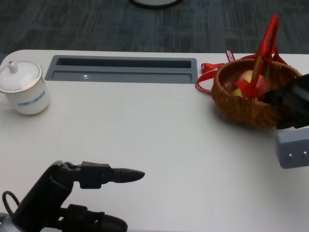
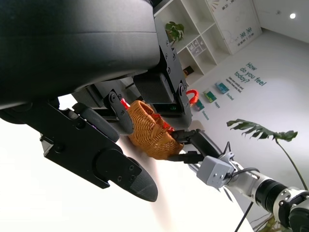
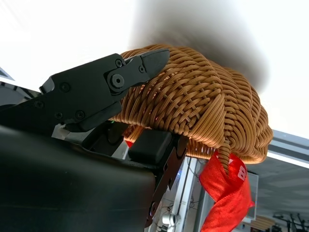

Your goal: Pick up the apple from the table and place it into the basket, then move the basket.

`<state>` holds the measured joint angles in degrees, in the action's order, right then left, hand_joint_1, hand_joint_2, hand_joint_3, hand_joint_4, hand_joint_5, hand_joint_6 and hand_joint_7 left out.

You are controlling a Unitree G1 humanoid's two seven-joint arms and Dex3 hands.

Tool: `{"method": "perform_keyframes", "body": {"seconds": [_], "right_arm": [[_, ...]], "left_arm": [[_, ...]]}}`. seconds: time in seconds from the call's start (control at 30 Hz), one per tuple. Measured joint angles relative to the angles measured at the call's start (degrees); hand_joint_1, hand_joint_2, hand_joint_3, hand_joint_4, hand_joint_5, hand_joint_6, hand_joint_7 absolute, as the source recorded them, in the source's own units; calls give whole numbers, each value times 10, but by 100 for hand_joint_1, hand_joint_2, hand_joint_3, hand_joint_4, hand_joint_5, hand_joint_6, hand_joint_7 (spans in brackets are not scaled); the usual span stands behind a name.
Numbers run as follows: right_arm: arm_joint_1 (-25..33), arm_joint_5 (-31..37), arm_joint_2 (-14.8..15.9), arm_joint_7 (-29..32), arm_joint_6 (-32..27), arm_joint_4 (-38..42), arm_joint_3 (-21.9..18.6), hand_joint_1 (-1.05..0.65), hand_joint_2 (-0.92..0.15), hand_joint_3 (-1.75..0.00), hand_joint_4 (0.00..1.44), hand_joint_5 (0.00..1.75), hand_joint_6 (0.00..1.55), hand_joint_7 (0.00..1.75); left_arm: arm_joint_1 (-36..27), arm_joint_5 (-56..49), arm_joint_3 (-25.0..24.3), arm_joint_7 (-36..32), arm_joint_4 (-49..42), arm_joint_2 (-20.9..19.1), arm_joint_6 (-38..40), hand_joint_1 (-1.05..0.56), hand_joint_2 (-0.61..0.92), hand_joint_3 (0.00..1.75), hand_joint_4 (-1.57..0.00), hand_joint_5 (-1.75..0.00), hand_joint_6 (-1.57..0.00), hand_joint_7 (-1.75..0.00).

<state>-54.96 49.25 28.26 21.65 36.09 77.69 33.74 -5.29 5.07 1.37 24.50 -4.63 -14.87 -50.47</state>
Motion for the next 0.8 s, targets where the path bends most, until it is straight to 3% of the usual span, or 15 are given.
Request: {"method": "perform_keyframes", "body": {"seconds": [0.13, 0.57, 0.8], "right_arm": [[-7, -8, -2, -21, -30, 4, -11, -26, -85, 0, 118, 4, 107, 1], [-27, -27, -26, -72, -131, 13, -26, -25, -85, 0, 114, 1, 107, 0], [-34, -36, -30, -92, -152, 14, -39, -25, -85, 0, 114, 1, 106, 0]], "left_arm": [[-1, 0, 0, 0, -1, 0, -3, -45, 69, 0, -102, 0, -93, 0], [-17, 3, 3, 0, -6, 5, -17, -41, 68, 0, -103, 0, -93, 0], [-25, 2, 1, -4, -6, 5, -18, -41, 68, 0, -103, 0, -93, 0]]}}
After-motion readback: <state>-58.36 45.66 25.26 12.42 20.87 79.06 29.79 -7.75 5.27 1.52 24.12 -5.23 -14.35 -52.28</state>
